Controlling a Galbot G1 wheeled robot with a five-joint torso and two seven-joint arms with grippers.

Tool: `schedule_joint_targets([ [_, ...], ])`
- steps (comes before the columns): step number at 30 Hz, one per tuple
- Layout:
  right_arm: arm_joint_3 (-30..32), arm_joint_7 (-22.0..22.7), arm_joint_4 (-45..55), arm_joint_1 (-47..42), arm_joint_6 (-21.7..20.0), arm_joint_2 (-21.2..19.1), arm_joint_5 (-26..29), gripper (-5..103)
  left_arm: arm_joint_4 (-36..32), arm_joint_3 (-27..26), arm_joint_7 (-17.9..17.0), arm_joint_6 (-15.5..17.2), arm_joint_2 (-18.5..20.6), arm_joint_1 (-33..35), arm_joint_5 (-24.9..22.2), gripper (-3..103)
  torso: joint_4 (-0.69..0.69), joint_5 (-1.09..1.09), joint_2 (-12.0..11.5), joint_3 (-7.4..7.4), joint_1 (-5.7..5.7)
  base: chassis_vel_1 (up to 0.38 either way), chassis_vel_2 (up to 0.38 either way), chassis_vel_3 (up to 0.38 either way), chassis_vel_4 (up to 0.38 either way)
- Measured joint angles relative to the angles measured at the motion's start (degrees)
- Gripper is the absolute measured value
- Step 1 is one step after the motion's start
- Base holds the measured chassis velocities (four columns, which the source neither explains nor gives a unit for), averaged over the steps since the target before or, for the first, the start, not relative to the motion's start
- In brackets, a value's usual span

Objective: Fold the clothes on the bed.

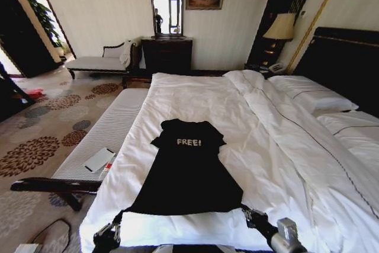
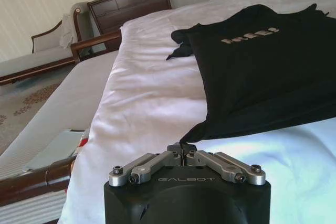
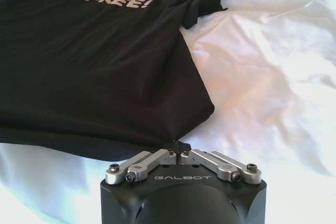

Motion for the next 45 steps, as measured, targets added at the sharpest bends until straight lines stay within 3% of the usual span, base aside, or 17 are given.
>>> schedule_joint_targets([
  [19,-1.6,0.0,-0.2,-5.5,1.0,1.4,-5.3,0,1.9,-3.7,-0.4,-4.3,0.0,6.1,2.1,0,-0.01,0.0,0.0,0.0,0.0,0.0,0.0,0.0,0.0],
  [29,-3.8,0.5,-2.0,-2.6,0.3,0.8,-5.5,-3,5.1,0.9,-1.5,-3.1,-0.5,2.5,4.5,0,-0.01,0.0,0.0,0.0,0.0,0.0,0.0,0.0,0.0],
  [30,-4.0,0.6,-2.3,-2.1,0.2,0.8,-5.5,1,5.3,1.9,-2.2,-2.5,-0.5,1.8,5.1,0,-0.01,-0.01,0.0,0.0,0.0,0.0,0.0,0.0,0.0],
  [32,-4.2,0.9,-2.4,-0.6,-0.2,0.7,-5.3,12,4.9,3.5,-2.9,-1.2,-0.4,1.0,6.9,11,0.0,0.0,0.0,0.01,0.0,0.0,0.0,0.0,0.0],
  [34,-4.2,1.0,-2.4,-0.5,-0.2,0.7,-5.2,12,4.8,3.7,-2.9,-1.1,-0.4,1.0,7.0,11,0.0,0.0,0.0,0.01,0.0,0.0,0.0,0.0,0.0],
  [37,-3.7,1.3,-1.7,-1.3,-0.3,0.9,-6.1,28,3.9,3.0,-3.1,-1.0,-0.1,1.3,7.6,26,0.0,0.01,0.0,0.01,0.0,0.0,0.0,0.0,0.0],
  [38,-3.7,1.3,-1.7,-1.3,-0.3,0.9,-6.1,28,3.9,3.0,-3.1,-1.0,-0.1,1.3,7.6,26,0.0,0.01,0.0,0.01,0.0,0.0,0.0,0.0,0.0],
  [40,-3.2,1.2,-1.2,-2.3,0.3,1.0,-7.2,33,2.9,2.2,-3.1,-1.4,-0.2,2.0,7.6,38,-0.02,0.0,0.0,0.01,0.0,0.0,0.0,0.0,0.0],
  [41,-2.4,1.2,-0.5,-2.3,0.7,1.2,-7.6,44,2.0,1.7,-3.1,-1.7,-0.3,2.2,7.4,43,-0.03,0.0,0.0,0.0,0.0,0.0,0.0,0.0,0.0],
  [43,-2.0,1.2,-0.2,-2.0,0.8,1.2,-7.4,44,1.5,1.5,-3.1,-1.7,-0.4,2.2,7.4,43,-0.03,-0.01,0.0,0.0,0.0,0.0,0.0,0.0,0.0],
  [45,-0.2,1.8,0.8,0.3,0.7,0.7,-4.7,55,0.2,1.3,-3.1,-1.9,-1.0,1.5,8.0,54,0.0,0.0,0.0,0.0,0.0,0.0,0.0,0.0,0.0],
])
